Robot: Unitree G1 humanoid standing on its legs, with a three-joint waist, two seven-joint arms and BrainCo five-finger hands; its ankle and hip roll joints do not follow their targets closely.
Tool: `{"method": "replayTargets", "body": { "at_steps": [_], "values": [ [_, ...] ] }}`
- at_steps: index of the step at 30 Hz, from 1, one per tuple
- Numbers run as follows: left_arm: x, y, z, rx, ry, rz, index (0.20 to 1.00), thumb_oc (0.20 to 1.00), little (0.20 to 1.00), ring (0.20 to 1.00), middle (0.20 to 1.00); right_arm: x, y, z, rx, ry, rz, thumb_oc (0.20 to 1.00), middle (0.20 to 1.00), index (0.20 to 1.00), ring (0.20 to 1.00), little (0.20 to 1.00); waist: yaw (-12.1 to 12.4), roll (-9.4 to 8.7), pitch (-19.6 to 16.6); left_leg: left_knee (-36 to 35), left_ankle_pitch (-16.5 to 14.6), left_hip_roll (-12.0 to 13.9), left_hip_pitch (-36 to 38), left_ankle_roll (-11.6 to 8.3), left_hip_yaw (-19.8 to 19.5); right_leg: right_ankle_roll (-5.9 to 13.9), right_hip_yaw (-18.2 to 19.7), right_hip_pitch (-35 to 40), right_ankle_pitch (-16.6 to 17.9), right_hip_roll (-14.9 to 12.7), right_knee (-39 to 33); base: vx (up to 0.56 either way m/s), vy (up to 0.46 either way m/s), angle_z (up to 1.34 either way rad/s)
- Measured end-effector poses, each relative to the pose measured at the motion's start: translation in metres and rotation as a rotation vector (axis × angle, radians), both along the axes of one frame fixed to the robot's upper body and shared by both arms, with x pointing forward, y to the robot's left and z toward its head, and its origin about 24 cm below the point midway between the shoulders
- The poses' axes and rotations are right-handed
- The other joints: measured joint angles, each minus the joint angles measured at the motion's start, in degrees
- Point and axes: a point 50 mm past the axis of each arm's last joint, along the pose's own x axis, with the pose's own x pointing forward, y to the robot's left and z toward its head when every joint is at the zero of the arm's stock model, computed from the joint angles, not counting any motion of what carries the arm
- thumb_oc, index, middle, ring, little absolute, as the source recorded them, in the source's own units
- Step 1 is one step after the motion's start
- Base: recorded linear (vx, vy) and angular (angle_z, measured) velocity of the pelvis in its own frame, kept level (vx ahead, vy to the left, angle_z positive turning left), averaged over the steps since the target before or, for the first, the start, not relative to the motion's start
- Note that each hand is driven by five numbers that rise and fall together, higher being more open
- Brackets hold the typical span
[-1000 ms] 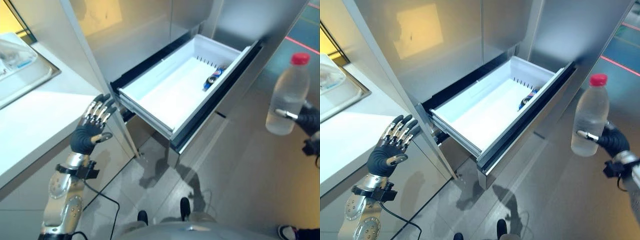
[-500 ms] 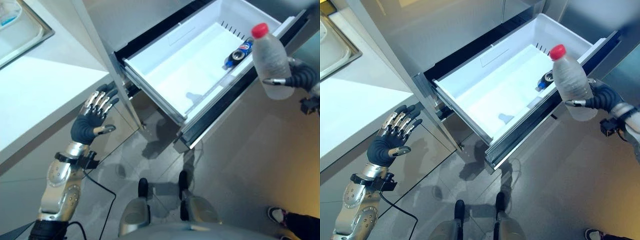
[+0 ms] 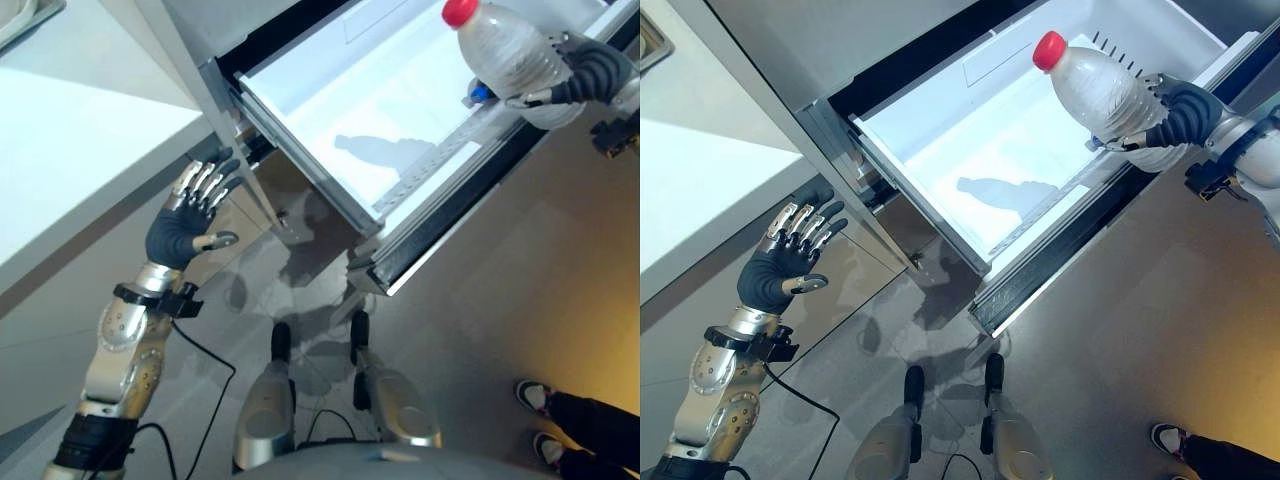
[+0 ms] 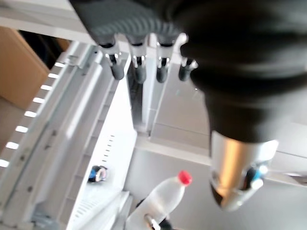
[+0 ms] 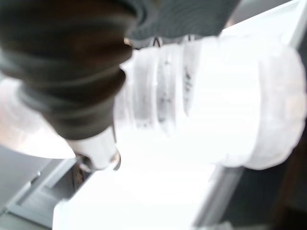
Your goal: Take the drinks into the refrigerator
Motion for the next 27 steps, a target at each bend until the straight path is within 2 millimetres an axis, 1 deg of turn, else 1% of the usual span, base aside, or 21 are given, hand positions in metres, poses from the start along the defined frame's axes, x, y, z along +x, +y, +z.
{"method": "replayTargets", "body": {
  "at_steps": [1,4,6,7,8,11,13,17,20,22,25,27],
  "values": [
    [0.0,0.0,0.0,0.0,-0.002,0.0,1.0,1.0,1.0,1.0,1.0,0.001,0.001,0.0,0.0,-0.001,0.004,0.2,0.2,0.2,0.2,0.2,0.2,-0.01,0.0,0.0,0.0,0.0,-0.1,0.0,0.0,0.0,0.0,0.0,0.0,0.0,0.0,-0.04,-0.018,0.01],
    [0.001,0.0,-0.001,-0.004,0.004,0.007,1.0,1.0,1.0,1.0,1.0,0.009,0.024,0.02,-0.103,-0.035,0.034,0.2,0.2,0.2,0.2,0.2,0.1,-0.09,0.2,0.0,0.0,0.0,-0.9,-0.05,0.2,-0.08,0.0,-1.0,0.2,0.0,0.0,-0.03,-0.008,-0.05],
    [0.002,-0.002,-0.001,-0.005,0.003,-0.002,1.0,1.0,1.0,1.0,1.0,0.01,0.029,0.024,-0.117,-0.045,0.038,0.2,0.2,0.2,0.2,0.2,0.4,-0.15,0.2,0.1,0.1,0.1,-1.0,-0.09,0.1,-0.08,-0.1,-1.0,0.2,0.0,0.0,-0.02,-0.003,0.0],
    [0.001,-0.003,-0.003,-0.004,0.011,-0.003,1.0,1.0,1.0,1.0,1.0,0.014,0.04,0.035,-0.195,-0.056,0.04,0.2,0.2,0.2,0.2,0.2,0.1,-0.13,0.2,0.2,0.1,0.0,-1.4,-0.09,0.2,-0.09,-0.1,-1.5,0.2,0.0,0.0,0.0,0.0,0.0],
    [0.002,-0.003,-0.002,-0.003,0.009,-0.005,1.0,1.0,1.0,1.0,1.0,0.014,0.044,0.042,-0.221,-0.08,0.041,0.2,0.2,0.2,0.2,0.2,0.4,-0.28,0.3,0.2,0.1,0.1,-1.9,-0.14,0.1,-0.12,-0.1,-1.9,0.2,0.0,0.0,0.0,0.0,0.0],
    [0.003,0.0,-0.004,-0.003,0.019,0.012,1.0,1.0,1.0,1.0,1.0,0.015,0.055,0.056,-0.226,-0.121,0.061,0.2,0.2,0.2,0.2,0.2,0.9,-0.61,0.5,0.2,0.2,0.1,-2.7,-0.3,0.2,-0.28,0.0,-2.8,0.3,0.1,0.0,-0.01,-0.02,-0.02],
    [0.004,0.002,-0.006,-0.006,0.029,0.028,1.0,1.0,1.0,1.0,1.0,0.016,0.062,0.056,-0.238,-0.123,0.076,0.2,0.2,0.2,0.2,0.2,1.7,-0.63,0.6,0.3,0.2,0.2,-3.1,-0.34,0.2,-0.28,-0.1,-3.2,0.3,0.2,0.0,-0.01,-0.016,-0.01],
    [0.004,0.002,-0.006,-0.004,0.031,0.042,1.0,1.0,1.0,1.0,1.0,0.018,0.07,0.054,-0.243,-0.117,0.103,0.2,0.2,0.2,0.2,0.2,2.3,-0.83,0.8,0.5,0.3,0.2,-4.8,-0.45,-0.1,-0.34,-0.4,-4.6,0.4,0.2,0.1,0.0,-0.035,0.04],
    [0.005,0.003,-0.002,-0.012,0.009,0.057,1.0,1.0,1.0,1.0,1.0,0.021,0.075,0.049,-0.284,-0.11,0.105,0.2,0.2,0.2,0.2,0.2,3.0,-1.54,3.1,1.0,0.3,0.3,-5.6,-0.56,-0.4,-0.43,-0.9,-4.9,0.4,0.2,0.2,0.0,-0.041,0.06],
    [0.005,0.003,-0.002,-0.015,0.006,0.063,1.0,1.0,1.0,1.0,1.0,0.022,0.073,0.046,-0.295,-0.103,0.095,0.2,0.2,0.2,0.2,0.2,3.2,-1.63,3.5,1.1,0.4,0.3,-6.7,-0.67,-1.1,-0.46,-1.3,-5.8,0.5,0.2,0.2,0.0,-0.049,0.14],
    [0.006,0.004,-0.001,-0.018,0.006,0.079,1.0,1.0,1.0,1.0,1.0,0.026,0.067,0.037,-0.305,-0.082,0.069,0.2,0.2,0.2,0.2,0.2,3.4,-1.58,3.8,1.4,0.6,0.3,-8.2,-0.84,-2.3,-0.47,-2.5,-6.6,0.5,0.1,0.3,0.0,-0.033,0.18],
    [0.006,0.004,0.0,0.013,-0.004,0.097,1.0,1.0,1.0,1.0,1.0,0.03,0.062,0.024,-0.337,-0.048,0.045,0.2,0.2,0.2,0.2,0.2,3.5,-1.53,4.0,1.6,0.6,0.3,-8.6,-0.87,-3.0,-0.48,-3.1,-6.7,0.5,0.1,0.3,0.0,-0.019,0.15]
  ]
}}
